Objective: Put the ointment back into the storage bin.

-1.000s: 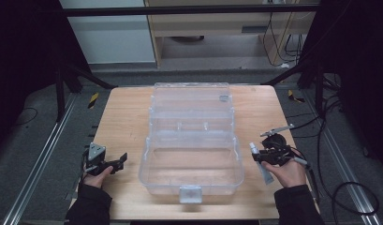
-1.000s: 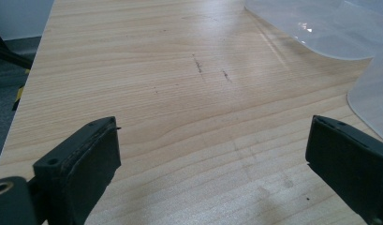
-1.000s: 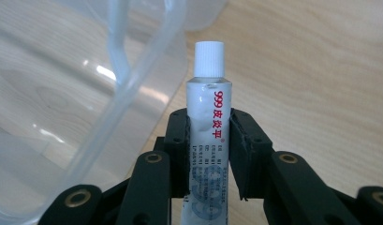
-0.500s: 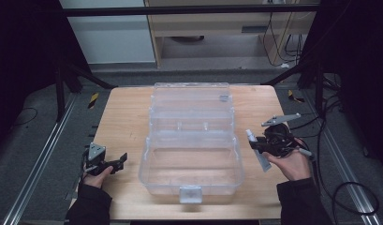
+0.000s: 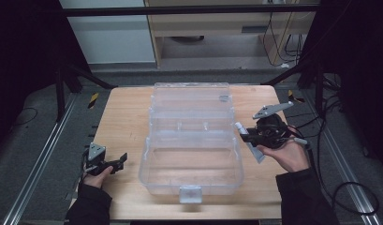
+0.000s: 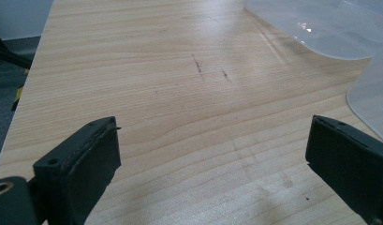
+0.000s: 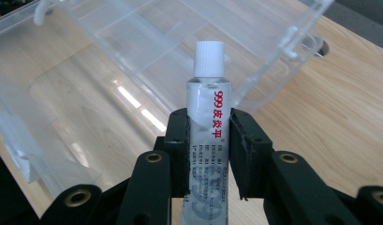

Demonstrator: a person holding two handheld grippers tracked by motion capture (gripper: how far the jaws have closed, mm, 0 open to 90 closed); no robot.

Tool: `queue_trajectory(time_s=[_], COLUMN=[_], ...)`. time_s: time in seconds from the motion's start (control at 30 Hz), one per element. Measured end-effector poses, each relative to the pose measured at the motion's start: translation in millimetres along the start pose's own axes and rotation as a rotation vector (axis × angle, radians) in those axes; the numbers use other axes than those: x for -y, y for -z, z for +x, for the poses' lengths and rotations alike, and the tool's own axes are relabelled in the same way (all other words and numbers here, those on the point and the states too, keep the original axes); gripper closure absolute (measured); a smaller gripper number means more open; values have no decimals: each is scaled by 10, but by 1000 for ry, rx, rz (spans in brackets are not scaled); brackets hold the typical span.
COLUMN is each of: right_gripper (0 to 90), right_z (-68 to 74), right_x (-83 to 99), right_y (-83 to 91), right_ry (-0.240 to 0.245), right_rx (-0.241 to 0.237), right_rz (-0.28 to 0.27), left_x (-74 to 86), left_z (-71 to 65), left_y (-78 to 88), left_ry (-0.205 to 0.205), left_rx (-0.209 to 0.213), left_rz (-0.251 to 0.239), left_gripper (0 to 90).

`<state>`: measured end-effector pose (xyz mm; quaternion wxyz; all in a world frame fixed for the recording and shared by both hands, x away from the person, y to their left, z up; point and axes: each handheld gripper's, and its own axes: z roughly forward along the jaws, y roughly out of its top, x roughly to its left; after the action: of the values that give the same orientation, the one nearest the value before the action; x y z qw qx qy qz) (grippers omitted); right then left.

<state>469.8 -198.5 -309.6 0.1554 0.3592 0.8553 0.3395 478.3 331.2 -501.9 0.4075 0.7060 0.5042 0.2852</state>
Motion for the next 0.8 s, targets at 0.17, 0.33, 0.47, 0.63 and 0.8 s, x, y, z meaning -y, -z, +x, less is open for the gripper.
queue_trajectory(time_s=[0.17,0.33,0.47,0.63,0.8], right_gripper=[699,699,699,699,699], right_z=[96,205,292,382,430], right_x=[-131,-242,-309,-348,-333], right_y=[-59,-143,-214,-333,-474], right_ry=[55,124,162,217,261], right_rx=[-36,-96,-142,-186,-198], right_rz=[24,40,55,82,133], left_x=[0,0,0,0,-1], left_z=[2,2,3,3,7], left_y=[1,0,1,0,0], left_ry=[0,0,1,2,0], left_rx=[1,2,2,4,3], left_rz=[1,0,0,-1,0], left_gripper=[27,27,27,27,27])
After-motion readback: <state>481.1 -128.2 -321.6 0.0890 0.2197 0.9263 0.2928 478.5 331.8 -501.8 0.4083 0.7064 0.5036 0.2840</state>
